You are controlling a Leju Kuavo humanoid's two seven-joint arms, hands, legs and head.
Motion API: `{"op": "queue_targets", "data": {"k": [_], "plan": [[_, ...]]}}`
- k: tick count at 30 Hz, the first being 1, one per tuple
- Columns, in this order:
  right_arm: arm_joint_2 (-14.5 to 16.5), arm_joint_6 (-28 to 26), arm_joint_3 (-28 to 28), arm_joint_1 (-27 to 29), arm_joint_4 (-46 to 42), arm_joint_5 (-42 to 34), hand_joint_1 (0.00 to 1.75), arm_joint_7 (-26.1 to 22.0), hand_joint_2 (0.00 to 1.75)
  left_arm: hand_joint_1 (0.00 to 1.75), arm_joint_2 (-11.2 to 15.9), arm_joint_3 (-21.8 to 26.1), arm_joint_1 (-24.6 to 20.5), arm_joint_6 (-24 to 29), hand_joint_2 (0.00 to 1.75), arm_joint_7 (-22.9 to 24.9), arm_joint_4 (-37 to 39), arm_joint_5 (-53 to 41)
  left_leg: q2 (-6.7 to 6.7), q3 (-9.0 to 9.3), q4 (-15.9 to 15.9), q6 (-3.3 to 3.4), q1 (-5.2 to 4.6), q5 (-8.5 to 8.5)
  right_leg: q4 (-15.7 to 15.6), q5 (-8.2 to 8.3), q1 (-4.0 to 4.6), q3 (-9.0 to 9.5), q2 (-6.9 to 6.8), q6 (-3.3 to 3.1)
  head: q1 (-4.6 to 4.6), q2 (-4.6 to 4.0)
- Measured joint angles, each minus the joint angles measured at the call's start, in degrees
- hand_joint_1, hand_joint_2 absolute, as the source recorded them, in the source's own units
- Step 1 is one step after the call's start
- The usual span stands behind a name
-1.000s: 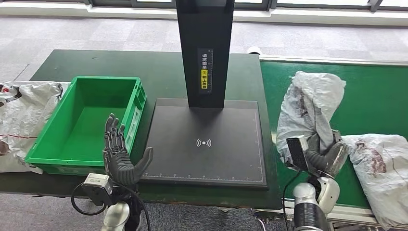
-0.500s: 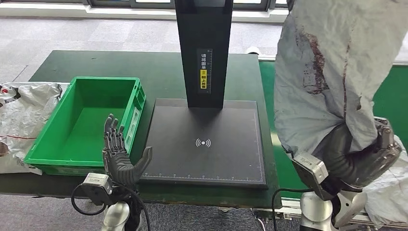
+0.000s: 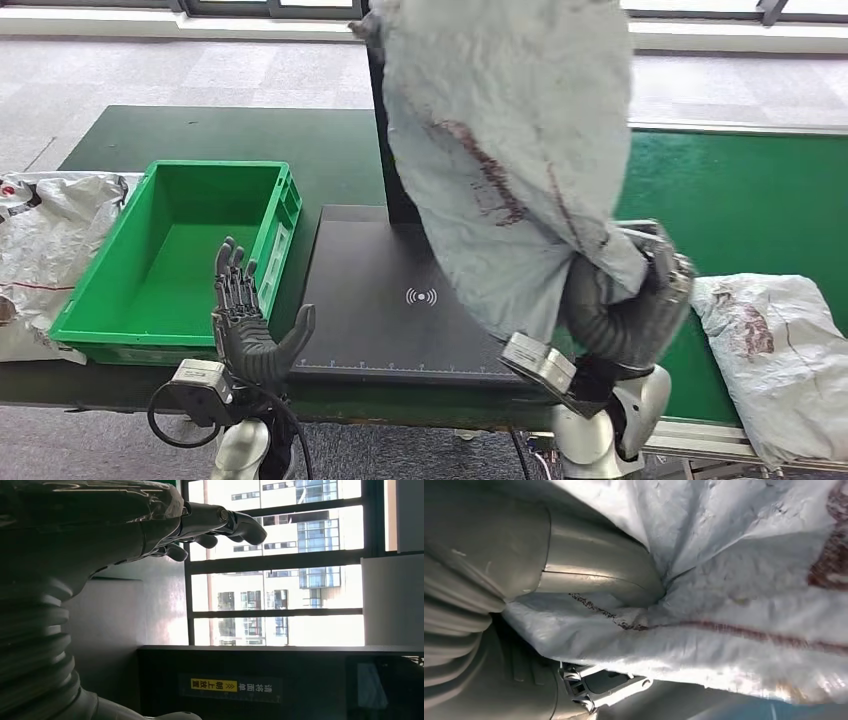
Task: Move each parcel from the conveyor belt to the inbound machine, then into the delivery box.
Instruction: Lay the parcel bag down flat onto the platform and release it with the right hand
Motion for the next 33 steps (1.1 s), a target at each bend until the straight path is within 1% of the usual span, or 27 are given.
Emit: {"op": "queue_targets", "data": {"k": [2,4,7,10,14,19,20,23,24,29,33], "plan": [[0.00,1.03,2.59,-1.39,7.32,0.48,1.75,2.55,1.75,0.00,0.00,0.00,-0.01,-0.14,1.75,0.00,0.00,-0.02,-0.02,0.00,0.00,0.00,0.01,0.02,0.00,0.00,0.03,0.01,-0.03,-0.01,0.00,0.00],[0.01,0.47,4.26,-2.73,14.97,-0.01,1.75,4.00,1.75,0.00,0.00,0.00,-0.01,-0.40,1.75,0.00,0.02,-0.06,-0.07,0.00,0.00,0.01,0.03,0.05,0.00,0.01,0.05,0.03,-0.11,-0.01,0.00,0.00],[0.11,-0.77,5.12,-4.23,24.98,-1.17,1.75,4.96,1.75,0.00,-0.02,0.00,-0.02,-0.79,1.75,0.00,0.21,-0.13,-0.09,-0.01,0.00,0.01,0.06,0.05,0.00,0.02,0.05,0.05,-0.14,-0.03,0.00,0.00],[0.23,-0.94,5.14,-5.14,32.45,-1.73,1.75,5.73,1.75,0.00,-0.03,0.00,-0.03,-0.84,1.75,0.00,0.45,-0.15,-0.10,-0.02,0.00,0.01,0.05,0.04,0.00,0.01,0.04,0.03,-0.13,-0.02,0.01,0.00],[0.33,-1.06,5.13,-5.91,39.32,-1.82,1.75,6.57,1.75,0.00,-0.04,0.00,-0.02,-0.71,1.75,0.00,0.48,-0.02,-0.10,-0.07,0.01,0.01,0.04,0.00,0.00,-0.01,0.02,-0.01,-0.12,-0.01,0.02,0.00],[0.38,-0.95,5.11,-6.50,43.50,-1.82,1.75,6.78,1.75,0.00,-0.04,0.00,-0.01,-0.63,1.75,0.00,0.48,0.21,-0.10,-0.07,0.01,-0.01,0.04,-0.01,0.00,-0.02,0.02,-0.02,-0.12,-0.01,0.01,0.00],[0.39,-0.83,5.11,-6.65,44.06,-1.81,1.62,6.87,1.75,0.00,-0.04,0.00,-0.01,-0.62,1.75,0.00,0.48,0.23,-0.10,-0.07,0.01,-0.01,0.04,-0.01,0.00,-0.02,0.02,-0.03,-0.12,-0.01,0.01,0.00],[0.45,-0.69,5.10,-7.02,45.31,-1.63,0.31,7.42,1.75,0.00,-0.04,0.00,-0.01,-0.34,1.75,0.00,0.48,0.26,-0.10,-0.06,0.01,-0.01,0.05,-0.01,0.00,-0.02,0.02,-0.03,-0.12,-0.02,0.02,0.00],[0.48,-0.83,5.09,-7.10,45.62,-1.49,0.00,7.58,1.75,0.00,-0.04,0.00,-0.01,-0.21,1.75,0.00,0.48,0.26,-0.10,-0.06,0.01,-0.01,0.05,-0.01,0.00,-0.02,0.03,-0.03,-0.12,-0.02,0.02,0.00],[0.56,-2.65,4.76,-7.23,46.28,-0.63,0.00,7.23,1.75,0.00,-0.04,0.00,0.00,0.25,1.75,0.00,0.48,0.44,-0.10,-0.06,0.01,-0.02,0.05,0.00,0.00,-0.01,0.02,-0.03,-0.12,-0.02,0.02,0.00],[0.65,-3.10,3.50,-6.84,44.62,-0.84,0.00,4.64,1.75,0.00,-0.04,0.00,0.00,0.29,1.75,0.00,0.48,0.82,-0.10,-0.06,0.01,-0.01,0.04,-0.01,0.00,-0.02,0.02,-0.03,-0.11,-0.02,0.01,0.00]]}}
